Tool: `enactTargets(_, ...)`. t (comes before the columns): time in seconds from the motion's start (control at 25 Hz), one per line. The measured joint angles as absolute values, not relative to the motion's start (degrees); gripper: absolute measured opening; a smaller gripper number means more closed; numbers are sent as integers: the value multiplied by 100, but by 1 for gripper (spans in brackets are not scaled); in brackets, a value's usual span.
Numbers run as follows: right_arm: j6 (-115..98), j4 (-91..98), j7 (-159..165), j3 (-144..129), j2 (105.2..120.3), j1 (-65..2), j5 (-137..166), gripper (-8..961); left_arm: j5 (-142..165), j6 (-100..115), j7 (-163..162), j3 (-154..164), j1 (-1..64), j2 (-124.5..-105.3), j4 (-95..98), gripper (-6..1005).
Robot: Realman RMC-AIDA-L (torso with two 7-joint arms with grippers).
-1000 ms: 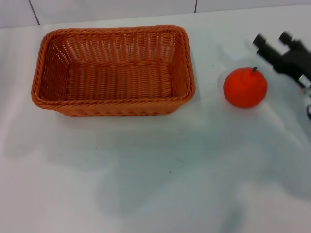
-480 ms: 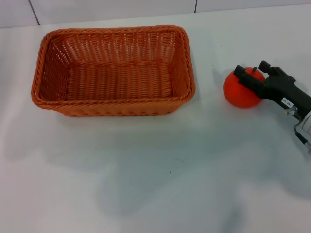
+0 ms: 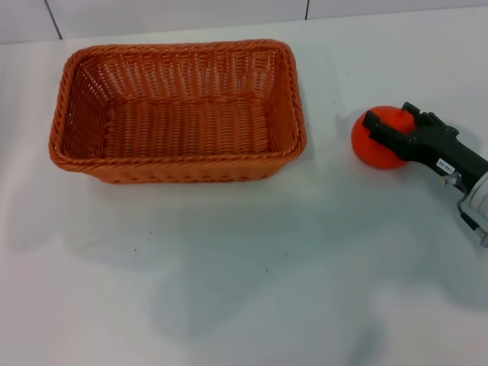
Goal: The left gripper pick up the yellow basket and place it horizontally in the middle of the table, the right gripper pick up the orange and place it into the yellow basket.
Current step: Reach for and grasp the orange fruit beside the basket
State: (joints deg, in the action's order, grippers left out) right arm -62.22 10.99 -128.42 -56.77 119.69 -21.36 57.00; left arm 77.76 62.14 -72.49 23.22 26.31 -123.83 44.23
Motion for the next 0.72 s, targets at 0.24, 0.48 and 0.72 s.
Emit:
enactTargets(0.24, -6219, 1075, -12792, -5707, 11971, -2162, 5704, 806, 7564, 6214, -7118, 2285, 2636, -12375, 4339, 889)
enactTargets(0.48, -6256, 1028, -12778, -5708, 11971, -2154, 5685, 803, 7502, 6213, -7118, 2277, 2628, -12367, 4307, 889)
enactTargets(0.72, -6220, 1028, -12796, -5685, 11971, -2139, 5675, 768, 7487, 6214, -7119, 2276, 2620, -12366, 4306, 887)
